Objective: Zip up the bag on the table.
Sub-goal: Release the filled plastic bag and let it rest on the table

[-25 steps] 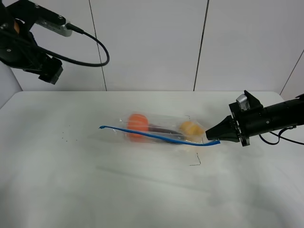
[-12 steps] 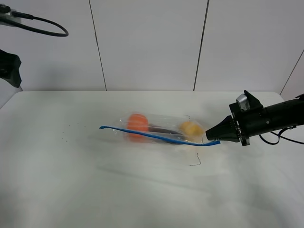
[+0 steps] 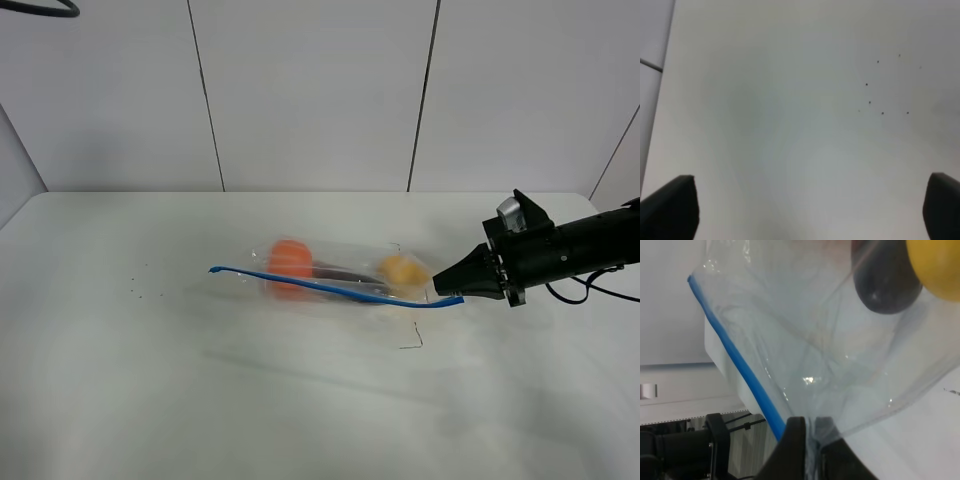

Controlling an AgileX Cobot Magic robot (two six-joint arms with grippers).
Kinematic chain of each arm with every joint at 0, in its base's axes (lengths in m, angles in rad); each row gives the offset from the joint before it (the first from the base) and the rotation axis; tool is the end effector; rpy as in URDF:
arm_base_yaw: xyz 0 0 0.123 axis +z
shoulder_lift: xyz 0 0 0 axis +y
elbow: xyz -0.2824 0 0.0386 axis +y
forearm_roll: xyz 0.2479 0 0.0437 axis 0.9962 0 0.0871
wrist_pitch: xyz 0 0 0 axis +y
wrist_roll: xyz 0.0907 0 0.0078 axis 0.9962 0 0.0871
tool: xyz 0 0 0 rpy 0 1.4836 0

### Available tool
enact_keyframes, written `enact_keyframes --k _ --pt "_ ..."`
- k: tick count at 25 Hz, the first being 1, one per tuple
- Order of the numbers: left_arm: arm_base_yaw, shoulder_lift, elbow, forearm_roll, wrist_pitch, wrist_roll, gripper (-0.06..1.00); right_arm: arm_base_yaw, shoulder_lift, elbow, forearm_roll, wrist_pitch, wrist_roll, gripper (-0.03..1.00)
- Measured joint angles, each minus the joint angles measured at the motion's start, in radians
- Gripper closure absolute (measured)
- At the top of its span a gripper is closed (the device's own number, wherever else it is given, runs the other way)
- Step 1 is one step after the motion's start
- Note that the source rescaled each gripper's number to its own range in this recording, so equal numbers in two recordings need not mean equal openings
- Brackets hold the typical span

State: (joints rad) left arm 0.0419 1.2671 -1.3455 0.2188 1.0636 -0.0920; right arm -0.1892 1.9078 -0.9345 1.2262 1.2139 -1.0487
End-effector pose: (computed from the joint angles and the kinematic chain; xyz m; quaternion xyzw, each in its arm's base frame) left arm 0.2515 0.0278 0.3976 -0.0443 0.9374 0.0993 0.3307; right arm 0.3128 0.0219 0.1536 -0.0243 0.8572 0.5051 0.0972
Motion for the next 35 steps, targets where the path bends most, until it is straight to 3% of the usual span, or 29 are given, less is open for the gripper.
enact_keyframes --k 9,14,21,25,35 --pt "0.000 -0.243 0.119 0.000 -0.037 -0.006 -0.06 0.000 0.000 0.000 -0.001 0.000 -0.009 0.97" --pt "0.000 -0.413 0.261 0.000 -0.051 -0.006 -0.06 0.000 0.000 0.000 -0.001 0.000 -0.011 0.97" --pt "0.000 -0.725 0.487 0.000 -0.184 -0.006 -0.06 0.000 0.000 0.000 -0.001 0.000 -0.015 0.97" --pt "0.000 -0.890 0.587 -0.019 -0.198 -0.007 -0.06 0.000 0.000 0.000 -0.001 0.000 -0.018 0.97" --pt "0.000 -1.221 0.707 -0.059 -0.248 -0.007 -0.06 0.000 0.000 0.000 -0.001 0.000 -0.018 0.97"
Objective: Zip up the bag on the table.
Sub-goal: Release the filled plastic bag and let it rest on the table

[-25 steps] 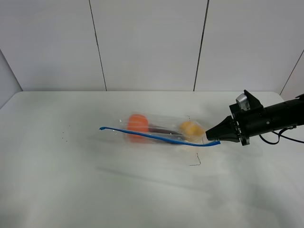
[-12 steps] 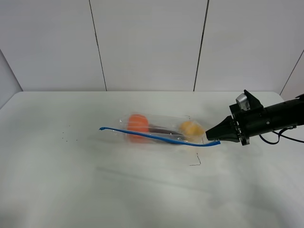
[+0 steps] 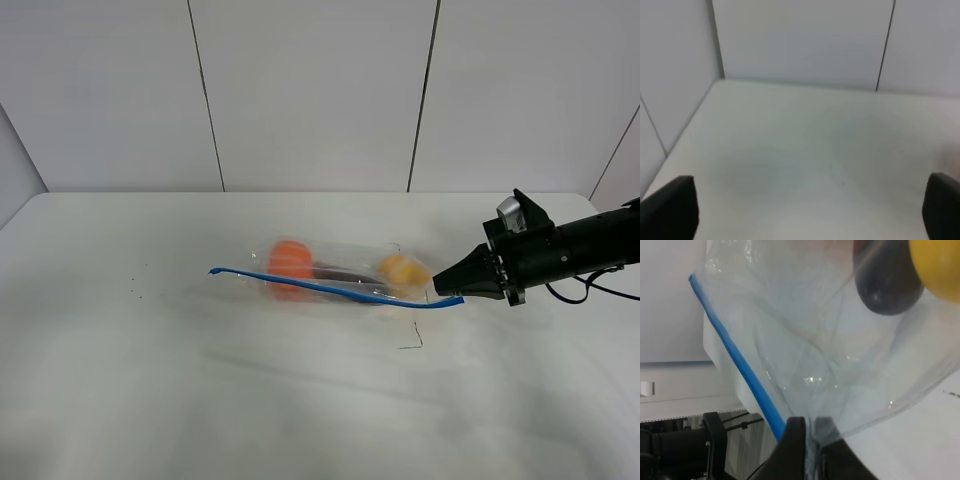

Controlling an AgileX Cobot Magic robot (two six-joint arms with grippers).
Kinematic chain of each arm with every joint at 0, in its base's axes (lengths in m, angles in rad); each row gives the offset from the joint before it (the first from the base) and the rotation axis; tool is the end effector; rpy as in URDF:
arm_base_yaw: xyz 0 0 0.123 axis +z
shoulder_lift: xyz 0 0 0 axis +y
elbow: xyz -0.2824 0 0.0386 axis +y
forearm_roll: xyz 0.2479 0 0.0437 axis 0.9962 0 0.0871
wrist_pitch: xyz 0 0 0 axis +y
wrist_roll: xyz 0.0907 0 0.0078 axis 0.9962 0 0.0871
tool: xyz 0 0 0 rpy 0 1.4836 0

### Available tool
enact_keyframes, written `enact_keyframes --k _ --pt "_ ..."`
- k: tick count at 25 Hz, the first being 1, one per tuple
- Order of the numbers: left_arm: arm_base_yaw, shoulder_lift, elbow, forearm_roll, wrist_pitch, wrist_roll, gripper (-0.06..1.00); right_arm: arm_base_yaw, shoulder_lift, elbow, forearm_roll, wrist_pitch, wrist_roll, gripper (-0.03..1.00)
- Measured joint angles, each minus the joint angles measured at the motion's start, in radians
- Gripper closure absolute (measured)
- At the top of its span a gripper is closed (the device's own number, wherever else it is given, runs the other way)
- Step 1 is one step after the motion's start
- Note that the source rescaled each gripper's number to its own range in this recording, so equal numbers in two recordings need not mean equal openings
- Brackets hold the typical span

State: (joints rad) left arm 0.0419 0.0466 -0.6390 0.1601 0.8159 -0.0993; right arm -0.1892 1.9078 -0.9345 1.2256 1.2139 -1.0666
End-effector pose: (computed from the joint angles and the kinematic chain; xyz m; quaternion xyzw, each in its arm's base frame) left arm -0.0098 0.0102 0.3375 -0.0500 0.7495 0.0611 0.6572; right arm 0.3128 0.0219 0.1536 -0.0322 0.8571 0.5041 0.1016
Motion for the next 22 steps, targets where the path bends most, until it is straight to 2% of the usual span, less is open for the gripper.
enact_keyframes --k 9,16,22 --pt "0.000 -0.053 0.000 -0.044 0.015 0.008 -0.06 0.000 0.000 0.000 0.000 0.000 0.000 0.97" --pt "0.000 -0.053 0.056 -0.058 0.179 0.014 -0.06 0.000 0.000 0.000 0.000 0.000 -0.003 0.97" --pt "0.000 -0.053 0.125 -0.058 0.207 0.015 -0.06 0.000 0.000 0.000 0.000 0.000 -0.003 0.97"
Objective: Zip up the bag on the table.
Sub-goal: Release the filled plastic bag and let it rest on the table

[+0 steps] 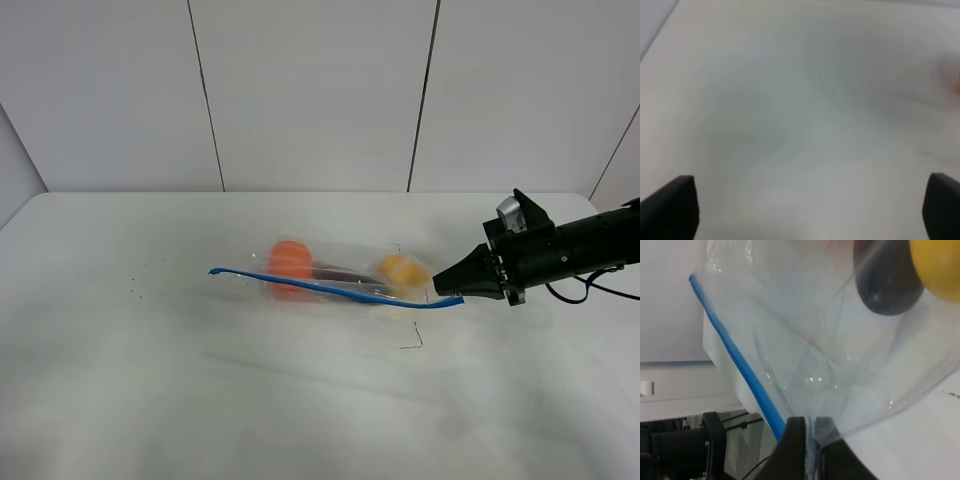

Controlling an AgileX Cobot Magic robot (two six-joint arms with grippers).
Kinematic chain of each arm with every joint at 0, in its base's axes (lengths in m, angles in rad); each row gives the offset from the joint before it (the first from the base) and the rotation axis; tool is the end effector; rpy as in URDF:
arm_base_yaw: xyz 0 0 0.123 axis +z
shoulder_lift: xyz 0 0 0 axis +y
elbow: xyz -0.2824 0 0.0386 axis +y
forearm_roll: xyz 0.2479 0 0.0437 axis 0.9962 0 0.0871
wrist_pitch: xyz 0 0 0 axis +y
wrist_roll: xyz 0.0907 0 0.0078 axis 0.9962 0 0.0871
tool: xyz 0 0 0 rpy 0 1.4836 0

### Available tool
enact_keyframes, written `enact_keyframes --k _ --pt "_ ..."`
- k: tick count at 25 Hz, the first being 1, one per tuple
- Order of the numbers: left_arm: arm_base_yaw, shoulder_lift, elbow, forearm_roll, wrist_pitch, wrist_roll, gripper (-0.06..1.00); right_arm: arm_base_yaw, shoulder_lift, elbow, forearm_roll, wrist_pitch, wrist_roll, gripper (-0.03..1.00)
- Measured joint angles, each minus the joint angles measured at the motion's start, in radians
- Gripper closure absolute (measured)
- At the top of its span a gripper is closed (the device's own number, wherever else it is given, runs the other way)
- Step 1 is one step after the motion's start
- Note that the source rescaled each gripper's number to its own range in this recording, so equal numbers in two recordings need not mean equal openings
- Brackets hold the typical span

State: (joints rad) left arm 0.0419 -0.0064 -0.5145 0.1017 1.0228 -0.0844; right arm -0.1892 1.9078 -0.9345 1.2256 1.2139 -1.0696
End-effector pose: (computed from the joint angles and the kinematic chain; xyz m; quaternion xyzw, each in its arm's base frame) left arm -0.0067 0.0076 0.2846 -0.0543 0.8347 0.0392 0.5466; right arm 0.3128 0.0219 0.1536 -0.0335 0.8570 0.5039 0.1023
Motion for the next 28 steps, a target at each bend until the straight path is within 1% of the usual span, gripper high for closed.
enact_keyframes --k 3,20,21,23,25,26,27,28 --pt "0.000 0.000 0.015 0.000 0.027 0.001 -0.06 0.000 0.000 0.000 0.000 0.000 0.000 0.97" --pt "0.000 0.000 0.017 0.002 0.029 0.003 -0.06 0.000 0.000 0.000 0.008 0.000 -0.001 0.97" --pt "0.000 0.000 0.017 0.002 0.029 0.003 -0.06 0.000 0.000 0.000 0.008 0.000 0.000 0.96" --pt "0.000 0.000 0.017 0.002 0.029 0.003 -0.06 0.000 0.000 0.000 0.008 0.000 0.004 0.88" --pt "0.000 0.000 0.017 0.002 0.029 0.003 -0.06 0.000 0.000 0.000 0.008 0.000 0.008 0.71" --pt "0.000 0.000 0.017 0.002 0.029 0.003 -0.06 0.000 0.000 0.000 0.006 0.000 0.009 0.57" --pt "0.000 0.000 0.017 0.002 0.029 0.003 -0.06 0.000 0.000 0.000 0.005 0.000 0.014 0.39" --pt "0.000 0.000 0.017 0.002 0.029 0.003 -0.06 0.000 0.000 0.000 0.005 0.000 0.022 0.25"
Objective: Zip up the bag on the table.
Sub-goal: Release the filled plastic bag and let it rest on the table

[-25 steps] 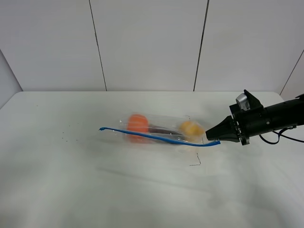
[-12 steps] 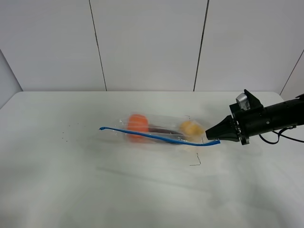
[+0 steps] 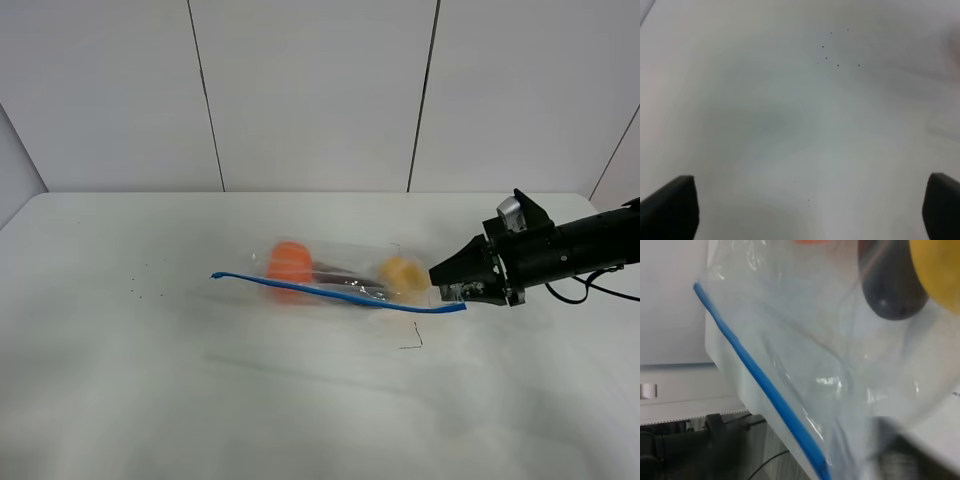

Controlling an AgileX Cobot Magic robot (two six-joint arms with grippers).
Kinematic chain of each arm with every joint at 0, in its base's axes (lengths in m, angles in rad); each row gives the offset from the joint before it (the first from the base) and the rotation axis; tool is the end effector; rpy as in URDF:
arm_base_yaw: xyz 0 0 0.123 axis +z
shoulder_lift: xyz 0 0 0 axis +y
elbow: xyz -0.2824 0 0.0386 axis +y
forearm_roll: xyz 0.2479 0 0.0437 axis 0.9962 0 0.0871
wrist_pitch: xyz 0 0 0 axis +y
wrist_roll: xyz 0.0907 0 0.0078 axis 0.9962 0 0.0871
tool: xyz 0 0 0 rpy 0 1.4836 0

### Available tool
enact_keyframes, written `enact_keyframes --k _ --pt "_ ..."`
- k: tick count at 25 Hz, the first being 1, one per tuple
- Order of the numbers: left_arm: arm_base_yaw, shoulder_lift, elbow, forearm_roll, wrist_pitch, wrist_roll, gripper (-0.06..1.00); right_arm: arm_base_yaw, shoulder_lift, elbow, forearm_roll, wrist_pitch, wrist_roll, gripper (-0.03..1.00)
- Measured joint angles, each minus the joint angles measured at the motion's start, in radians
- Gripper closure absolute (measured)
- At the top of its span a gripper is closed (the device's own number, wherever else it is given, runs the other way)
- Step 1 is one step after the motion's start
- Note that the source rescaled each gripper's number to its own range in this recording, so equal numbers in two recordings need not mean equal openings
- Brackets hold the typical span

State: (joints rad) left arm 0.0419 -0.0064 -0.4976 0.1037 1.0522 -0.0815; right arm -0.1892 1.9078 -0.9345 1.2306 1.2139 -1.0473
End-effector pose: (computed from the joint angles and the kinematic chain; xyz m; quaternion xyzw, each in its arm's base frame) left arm -0.0058 0.0080 0.2775 -0.0542 0.8471 0.0414 0.5271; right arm 0.3131 0.0220 0.1538 -0.0223 0.8566 0.5062 0.0980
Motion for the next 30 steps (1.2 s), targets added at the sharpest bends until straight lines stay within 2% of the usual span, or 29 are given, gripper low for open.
enact_keyframes --k 1,2,5,23,26,28,30 --pt "0.000 0.000 0.000 0.000 0.000 0.000 -0.06 0.000 0.000 0.000 0.000 0.000 0.006 0.13" --pt "0.000 0.000 0.000 0.000 0.000 0.000 -0.06 0.000 0.000 0.000 -0.002 0.000 0.011 0.06" --pt "0.000 0.000 0.000 0.000 0.000 0.000 -0.06 0.000 0.000 0.000 -0.007 0.000 0.021 -0.01" --pt "0.000 0.000 0.000 0.001 0.000 0.001 -0.06 0.000 0.000 -0.001 -0.029 0.000 0.042 -0.03" --pt "0.000 0.000 0.000 0.001 0.000 0.001 -0.06 0.000 0.000 -0.038 -0.129 -0.024 0.083 -0.03" --pt "0.000 0.000 0.000 0.001 0.000 0.001 -0.06 0.000 0.000 -0.083 -0.245 -0.068 0.185 -0.03" --pt "0.000 0.000 0.000 0.001 0.000 0.001 -0.06 0.000 -0.003 -0.133 -0.418 -0.121 0.316 -0.03"
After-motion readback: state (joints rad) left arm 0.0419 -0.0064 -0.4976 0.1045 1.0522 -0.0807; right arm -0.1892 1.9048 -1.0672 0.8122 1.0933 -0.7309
